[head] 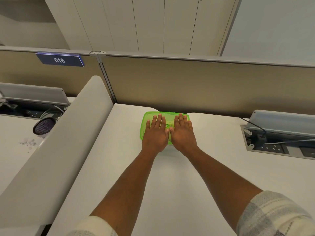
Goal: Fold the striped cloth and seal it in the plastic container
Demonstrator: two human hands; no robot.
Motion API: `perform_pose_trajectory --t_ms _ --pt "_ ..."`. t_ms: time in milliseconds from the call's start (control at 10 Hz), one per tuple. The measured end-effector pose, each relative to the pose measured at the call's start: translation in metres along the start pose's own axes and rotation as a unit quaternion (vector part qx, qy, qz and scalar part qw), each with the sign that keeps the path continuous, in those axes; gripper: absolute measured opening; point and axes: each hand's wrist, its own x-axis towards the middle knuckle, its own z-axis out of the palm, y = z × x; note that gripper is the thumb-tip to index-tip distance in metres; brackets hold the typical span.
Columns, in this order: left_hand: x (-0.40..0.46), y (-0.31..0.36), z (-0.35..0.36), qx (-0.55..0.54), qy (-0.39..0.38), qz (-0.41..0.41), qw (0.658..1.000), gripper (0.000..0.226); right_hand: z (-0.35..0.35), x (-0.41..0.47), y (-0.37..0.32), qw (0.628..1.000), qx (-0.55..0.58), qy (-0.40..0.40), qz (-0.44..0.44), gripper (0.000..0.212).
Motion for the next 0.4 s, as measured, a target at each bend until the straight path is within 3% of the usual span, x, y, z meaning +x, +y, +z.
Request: perform_pose_trajectory --t_ms 200,400 --pt "-0.002 0.005 -0.012 -0.030 -0.032 -0.011 0.999 0.061 -0.013 -0.001 0.001 0.999 0.036 -0.023 -0.001 0.059" --pt "-0.010 0.023 -0.044 -0.038 0.032 0.007 0.999 0.061 -0.044 -0.010 0.002 0.998 0.047 0.029 -0.012 0.060"
